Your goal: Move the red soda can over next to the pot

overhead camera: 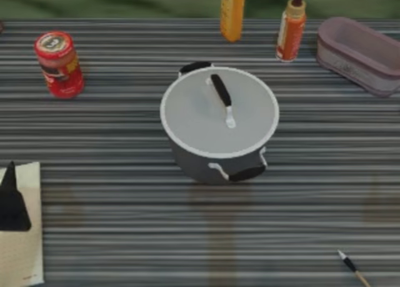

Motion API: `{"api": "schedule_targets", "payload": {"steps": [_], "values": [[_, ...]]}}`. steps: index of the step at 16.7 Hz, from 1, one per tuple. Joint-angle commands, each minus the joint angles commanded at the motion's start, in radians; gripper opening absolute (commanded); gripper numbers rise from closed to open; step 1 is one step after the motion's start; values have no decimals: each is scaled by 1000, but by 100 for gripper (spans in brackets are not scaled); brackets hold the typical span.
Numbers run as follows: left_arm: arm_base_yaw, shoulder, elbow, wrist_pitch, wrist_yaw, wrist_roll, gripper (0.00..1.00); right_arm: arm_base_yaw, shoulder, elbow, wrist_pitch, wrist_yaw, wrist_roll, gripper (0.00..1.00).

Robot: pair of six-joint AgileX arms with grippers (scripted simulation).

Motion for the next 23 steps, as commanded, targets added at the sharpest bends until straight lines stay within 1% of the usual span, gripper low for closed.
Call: {"api": "schedule_targets", "payload": {"steps": [3, 7, 10, 15, 20, 23], "values": [[-5, 192, 135, -128, 23, 49, 100, 0, 0, 0, 0, 0, 0, 100], [-12, 493, 429, -296, 64, 142, 100, 0, 0, 0, 0, 0, 0, 100], [-16, 730, 725, -402, 95, 227, 100, 0, 0, 0, 0, 0, 0, 100], [-14, 1129, 1296, -548, 138, 383, 100, 0, 0, 0, 0, 0, 0, 100], [-2, 1548, 1840, -706, 165, 528, 100, 0, 0, 0, 0, 0, 0, 100], [8, 1808, 2100, -823, 174, 596, 100, 0, 0, 0, 0, 0, 0, 100]]}}
